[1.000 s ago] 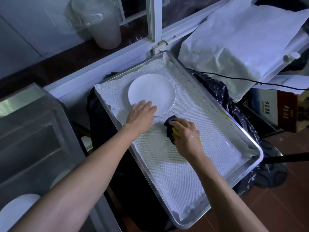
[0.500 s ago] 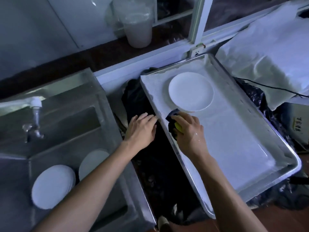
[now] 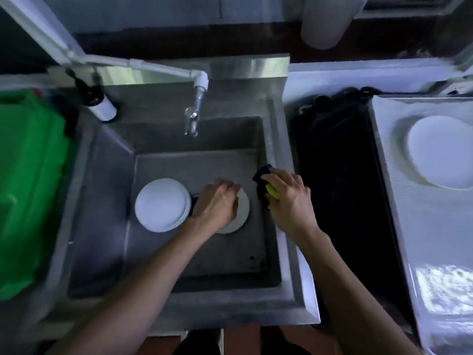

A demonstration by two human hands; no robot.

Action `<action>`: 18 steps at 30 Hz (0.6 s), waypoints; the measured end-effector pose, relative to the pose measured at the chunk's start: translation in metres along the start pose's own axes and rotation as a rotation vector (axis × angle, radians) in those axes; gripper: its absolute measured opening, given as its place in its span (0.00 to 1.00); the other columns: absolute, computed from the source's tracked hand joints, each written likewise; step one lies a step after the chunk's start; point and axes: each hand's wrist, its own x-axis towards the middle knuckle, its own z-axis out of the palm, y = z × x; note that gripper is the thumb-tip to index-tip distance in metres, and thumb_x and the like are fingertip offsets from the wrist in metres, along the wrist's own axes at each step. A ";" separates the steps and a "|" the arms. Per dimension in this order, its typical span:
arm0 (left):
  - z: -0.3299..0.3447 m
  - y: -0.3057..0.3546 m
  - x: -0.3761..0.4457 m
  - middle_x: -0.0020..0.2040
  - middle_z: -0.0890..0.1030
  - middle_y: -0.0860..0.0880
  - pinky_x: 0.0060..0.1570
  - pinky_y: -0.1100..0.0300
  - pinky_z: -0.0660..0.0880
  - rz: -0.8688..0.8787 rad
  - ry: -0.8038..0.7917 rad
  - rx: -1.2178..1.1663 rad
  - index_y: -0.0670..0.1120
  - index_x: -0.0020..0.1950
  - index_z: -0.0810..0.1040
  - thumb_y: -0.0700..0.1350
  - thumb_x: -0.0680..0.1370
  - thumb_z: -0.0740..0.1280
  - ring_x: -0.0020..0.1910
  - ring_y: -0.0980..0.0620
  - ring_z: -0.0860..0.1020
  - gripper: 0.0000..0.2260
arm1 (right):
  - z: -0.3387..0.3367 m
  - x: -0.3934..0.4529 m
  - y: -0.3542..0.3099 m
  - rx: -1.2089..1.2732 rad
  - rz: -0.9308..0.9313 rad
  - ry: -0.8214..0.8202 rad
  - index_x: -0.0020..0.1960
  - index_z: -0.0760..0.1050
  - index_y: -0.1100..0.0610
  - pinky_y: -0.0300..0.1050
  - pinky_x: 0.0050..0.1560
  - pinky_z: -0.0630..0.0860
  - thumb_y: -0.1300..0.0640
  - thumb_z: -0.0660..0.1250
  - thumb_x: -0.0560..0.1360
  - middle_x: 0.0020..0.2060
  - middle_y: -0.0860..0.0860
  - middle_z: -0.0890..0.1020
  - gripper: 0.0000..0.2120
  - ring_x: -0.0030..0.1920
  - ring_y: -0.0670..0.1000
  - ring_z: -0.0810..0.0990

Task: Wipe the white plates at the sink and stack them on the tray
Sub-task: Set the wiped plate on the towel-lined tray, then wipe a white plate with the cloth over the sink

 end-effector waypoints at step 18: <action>0.089 -0.159 -0.053 0.48 0.82 0.49 0.44 0.52 0.79 -0.535 -0.147 -0.531 0.48 0.56 0.82 0.44 0.79 0.64 0.47 0.45 0.79 0.09 | 0.148 0.043 -0.076 -0.014 0.047 -0.188 0.69 0.76 0.53 0.67 0.58 0.73 0.68 0.69 0.74 0.69 0.51 0.75 0.25 0.64 0.61 0.72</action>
